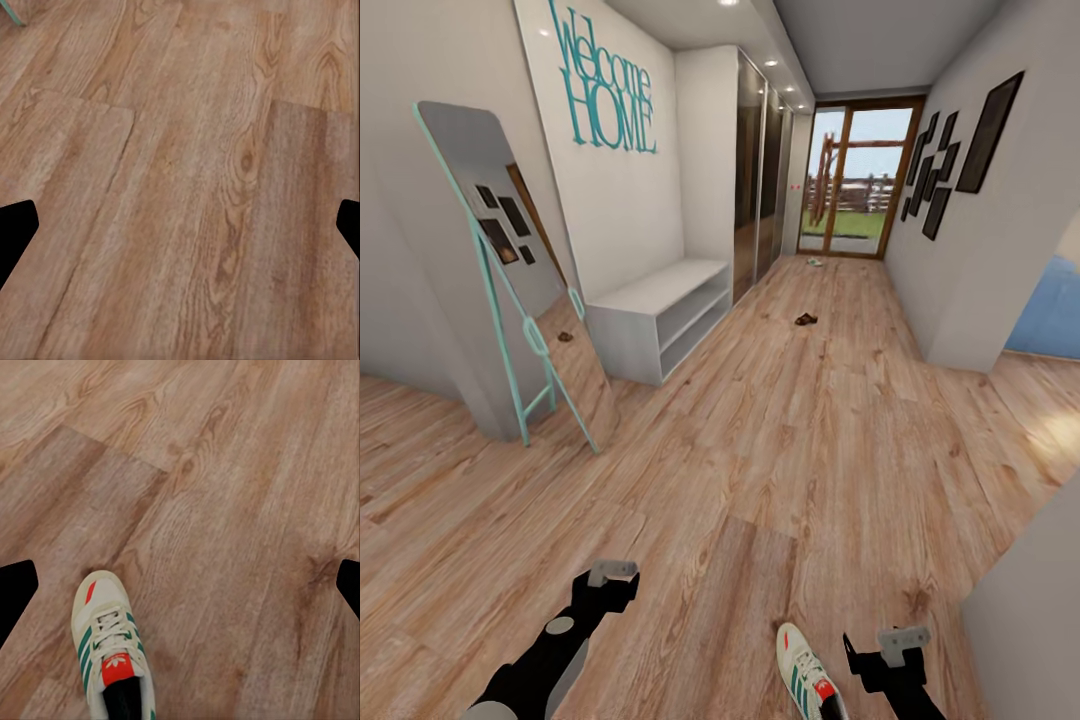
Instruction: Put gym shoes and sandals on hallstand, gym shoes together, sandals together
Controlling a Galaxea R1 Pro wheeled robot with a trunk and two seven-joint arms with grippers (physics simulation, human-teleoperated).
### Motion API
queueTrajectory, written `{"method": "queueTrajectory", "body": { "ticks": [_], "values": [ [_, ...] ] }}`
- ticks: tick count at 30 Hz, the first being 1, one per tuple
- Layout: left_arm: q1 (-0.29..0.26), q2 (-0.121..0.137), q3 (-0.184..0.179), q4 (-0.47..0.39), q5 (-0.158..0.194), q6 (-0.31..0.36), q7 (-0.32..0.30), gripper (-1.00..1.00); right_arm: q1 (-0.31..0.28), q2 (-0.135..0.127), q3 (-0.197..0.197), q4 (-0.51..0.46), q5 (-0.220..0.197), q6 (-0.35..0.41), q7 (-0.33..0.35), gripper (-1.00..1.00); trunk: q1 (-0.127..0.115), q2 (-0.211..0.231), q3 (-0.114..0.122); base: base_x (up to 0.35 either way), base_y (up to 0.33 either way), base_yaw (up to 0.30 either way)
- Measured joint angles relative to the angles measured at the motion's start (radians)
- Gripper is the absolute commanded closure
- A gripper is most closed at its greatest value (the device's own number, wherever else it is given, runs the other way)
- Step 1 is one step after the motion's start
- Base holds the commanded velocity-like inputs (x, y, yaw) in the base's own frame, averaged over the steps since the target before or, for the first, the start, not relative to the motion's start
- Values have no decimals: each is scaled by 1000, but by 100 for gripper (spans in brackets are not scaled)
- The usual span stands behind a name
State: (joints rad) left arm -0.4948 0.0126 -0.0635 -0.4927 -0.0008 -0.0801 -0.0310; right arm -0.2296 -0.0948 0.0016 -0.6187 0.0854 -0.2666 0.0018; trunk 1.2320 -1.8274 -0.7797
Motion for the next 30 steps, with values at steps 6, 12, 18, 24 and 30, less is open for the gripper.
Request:
{"method": "queueTrajectory", "body": {
  "ticks": [6, 12, 18, 24, 30],
  "values": [
    [0, 3, 9, 2, 3, 0, -41, -100, 0, 0, 0, 0, 0, 0, 0, -100, 23, -42, -28, 0, 0, 0],
    [0, 2, 8, 3, 3, -1, -54, -100, 0, 0, 0, 0, 0, 1, 0, -100, 46, -84, -57, 0, 0, 0],
    [0, 1, 4, 3, 0, -1, -56, -100, 0, 0, 0, 0, 0, 1, 0, -100, 69, -126, -85, 0, 0, 0],
    [0, 0, 1, 3, -1, -1, -57, -100, 0, -1, 1, 0, 1, 1, 0, -100, 92, -168, -113, 0, 0, 0],
    [0, 0, 0, 5, -2, -1, -58, -100, 0, -4, 3, 0, 4, 2, 3, -100, 115, -210, -141, 0, 0, 0]
  ]
}}
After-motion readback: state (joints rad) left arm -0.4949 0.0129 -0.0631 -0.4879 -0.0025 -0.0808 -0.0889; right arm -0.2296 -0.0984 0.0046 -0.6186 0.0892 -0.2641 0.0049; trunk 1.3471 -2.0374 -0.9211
